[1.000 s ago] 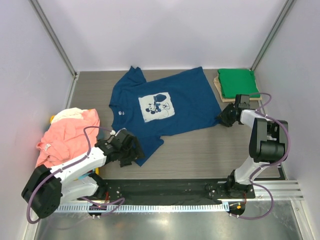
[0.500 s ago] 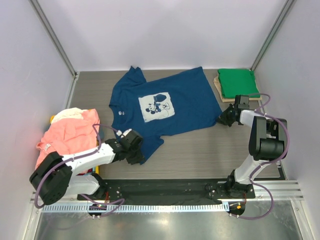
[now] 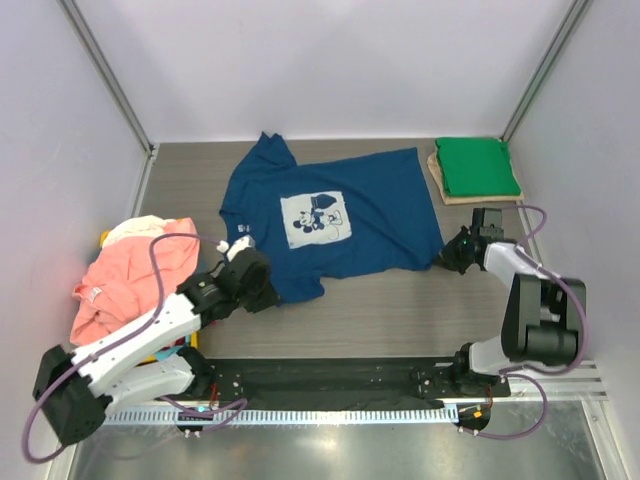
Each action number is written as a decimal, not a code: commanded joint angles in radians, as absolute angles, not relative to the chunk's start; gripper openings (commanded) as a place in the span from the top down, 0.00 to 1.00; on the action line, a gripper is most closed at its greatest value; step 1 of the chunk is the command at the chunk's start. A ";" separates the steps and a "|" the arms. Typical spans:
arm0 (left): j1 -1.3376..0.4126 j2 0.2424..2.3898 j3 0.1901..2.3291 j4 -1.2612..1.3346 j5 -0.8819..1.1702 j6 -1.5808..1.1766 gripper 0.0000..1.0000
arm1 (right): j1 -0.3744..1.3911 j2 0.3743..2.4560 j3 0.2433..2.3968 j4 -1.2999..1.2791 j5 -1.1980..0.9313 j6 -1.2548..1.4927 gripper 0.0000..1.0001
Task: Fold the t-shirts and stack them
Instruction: Fold the tshirt
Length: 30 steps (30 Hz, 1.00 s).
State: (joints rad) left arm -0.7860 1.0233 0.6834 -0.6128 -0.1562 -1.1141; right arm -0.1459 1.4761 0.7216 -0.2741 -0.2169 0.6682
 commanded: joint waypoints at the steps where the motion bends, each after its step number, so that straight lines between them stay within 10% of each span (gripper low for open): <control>1: -0.788 0.910 0.741 -0.774 -0.219 -1.106 1.00 | -0.146 1.326 0.678 -0.365 -0.222 0.689 0.99; 13: -0.787 0.742 0.899 -1.029 -0.359 -1.065 1.00 | -0.146 1.091 0.617 -0.511 -0.195 0.706 0.99; 30: -0.368 1.309 1.261 -0.807 -0.106 -0.647 1.00 | -0.127 1.597 1.115 -0.506 -0.199 0.684 0.99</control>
State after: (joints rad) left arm -0.4122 1.2293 1.1793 -0.8780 -0.1738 -0.7494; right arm -0.1322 1.5421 1.0378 -0.5121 -0.2016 0.6872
